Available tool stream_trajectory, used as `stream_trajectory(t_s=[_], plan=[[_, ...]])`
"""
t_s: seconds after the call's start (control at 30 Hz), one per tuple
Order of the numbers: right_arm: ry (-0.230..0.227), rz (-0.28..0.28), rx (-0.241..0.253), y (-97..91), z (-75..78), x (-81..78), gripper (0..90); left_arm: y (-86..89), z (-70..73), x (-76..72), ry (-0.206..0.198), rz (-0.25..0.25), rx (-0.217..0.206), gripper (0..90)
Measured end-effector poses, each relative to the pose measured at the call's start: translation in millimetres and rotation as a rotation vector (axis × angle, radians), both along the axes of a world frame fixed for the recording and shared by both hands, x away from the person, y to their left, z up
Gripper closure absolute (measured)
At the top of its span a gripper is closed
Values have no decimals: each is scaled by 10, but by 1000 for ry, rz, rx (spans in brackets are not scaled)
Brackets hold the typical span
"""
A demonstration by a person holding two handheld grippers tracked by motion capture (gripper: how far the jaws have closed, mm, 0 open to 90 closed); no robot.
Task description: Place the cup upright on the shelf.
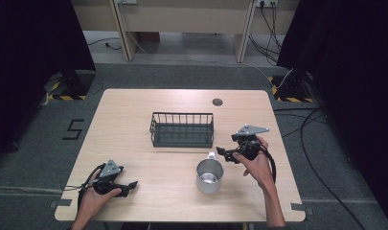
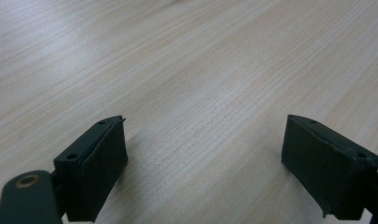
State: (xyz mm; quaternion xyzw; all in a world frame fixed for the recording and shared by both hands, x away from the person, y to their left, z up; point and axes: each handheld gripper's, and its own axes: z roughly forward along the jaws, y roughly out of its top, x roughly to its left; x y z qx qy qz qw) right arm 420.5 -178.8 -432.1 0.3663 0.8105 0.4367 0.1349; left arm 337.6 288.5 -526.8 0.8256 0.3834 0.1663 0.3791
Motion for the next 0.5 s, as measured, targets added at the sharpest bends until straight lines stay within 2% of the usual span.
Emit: stream_trajectory(t_s=[0.13, 0.3, 0.5], plan=[[25, 39, -12, 101, -13, 84, 154, 0, 0, 0, 0, 0, 0, 132], [37, 48, -10, 151, -26, 139, 154, -1, 0, -1, 0, 0, 0, 132], [67, 64, -33, 234, -81, 198, 155, 0, 0, -2, 0, -1, 0, 132]])
